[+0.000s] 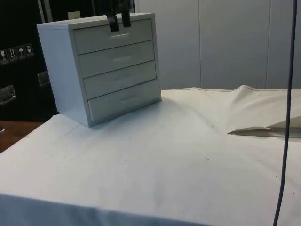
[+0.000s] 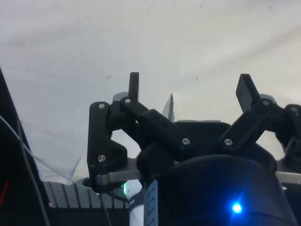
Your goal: Open the drawer, then close it.
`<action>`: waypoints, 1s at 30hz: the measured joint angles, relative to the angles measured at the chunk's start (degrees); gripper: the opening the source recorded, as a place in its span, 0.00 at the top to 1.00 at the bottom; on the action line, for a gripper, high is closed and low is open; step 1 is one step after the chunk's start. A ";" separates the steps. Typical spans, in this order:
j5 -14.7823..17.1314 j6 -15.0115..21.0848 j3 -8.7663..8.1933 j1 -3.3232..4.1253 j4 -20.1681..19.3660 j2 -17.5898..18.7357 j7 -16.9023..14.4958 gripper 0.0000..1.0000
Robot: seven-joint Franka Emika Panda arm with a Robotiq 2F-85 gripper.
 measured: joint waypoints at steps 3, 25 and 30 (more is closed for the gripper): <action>0.00 0.69 0.00 0.00 -0.11 0.00 -0.40 0.00; -0.11 9.91 -0.52 0.00 -5.79 -3.09 -4.53 0.00; -0.11 11.40 -1.20 -0.06 -6.99 -4.01 -6.88 0.00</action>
